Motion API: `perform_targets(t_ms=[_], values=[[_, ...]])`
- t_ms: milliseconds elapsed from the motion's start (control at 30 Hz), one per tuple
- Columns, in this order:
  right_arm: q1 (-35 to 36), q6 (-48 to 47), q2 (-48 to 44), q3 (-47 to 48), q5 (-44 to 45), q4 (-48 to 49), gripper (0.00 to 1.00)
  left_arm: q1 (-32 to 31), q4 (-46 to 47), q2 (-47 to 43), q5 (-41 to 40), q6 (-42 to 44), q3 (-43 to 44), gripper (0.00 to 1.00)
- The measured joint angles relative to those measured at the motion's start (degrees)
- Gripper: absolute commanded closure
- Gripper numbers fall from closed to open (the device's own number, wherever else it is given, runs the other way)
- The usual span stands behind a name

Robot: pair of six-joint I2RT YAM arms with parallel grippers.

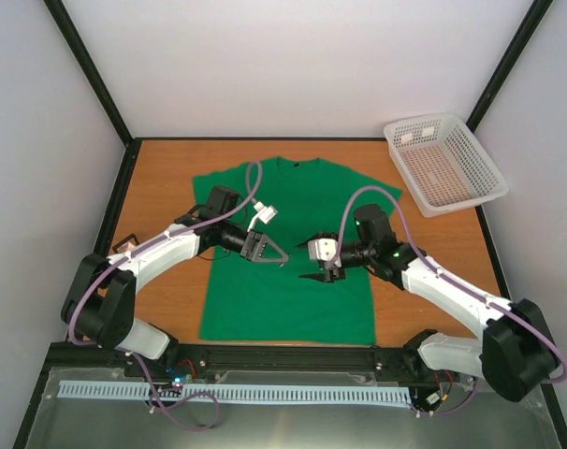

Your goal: Pin the brooch onto the clothing

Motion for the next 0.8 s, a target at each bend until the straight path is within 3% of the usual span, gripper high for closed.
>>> perform_targets(t_ms=[100,367,800], values=[[0.44,-1.99,2.95,0.33,-0.04,-0.46,0.52,-1.29,-1.11,0.94,0.00,1.01,0.55,0.69],[1.31,-3.58,3.91,1.62,-0.39,-0.70,0.54,-3.26,-2.97,1.38,0.00,2.56,0.66,0.68],[1.38,-4.90,4.92,5.22,-3.02,-2.05,0.82,-3.30,-3.63,1.77,0.44,3.85,0.74,0.65]])
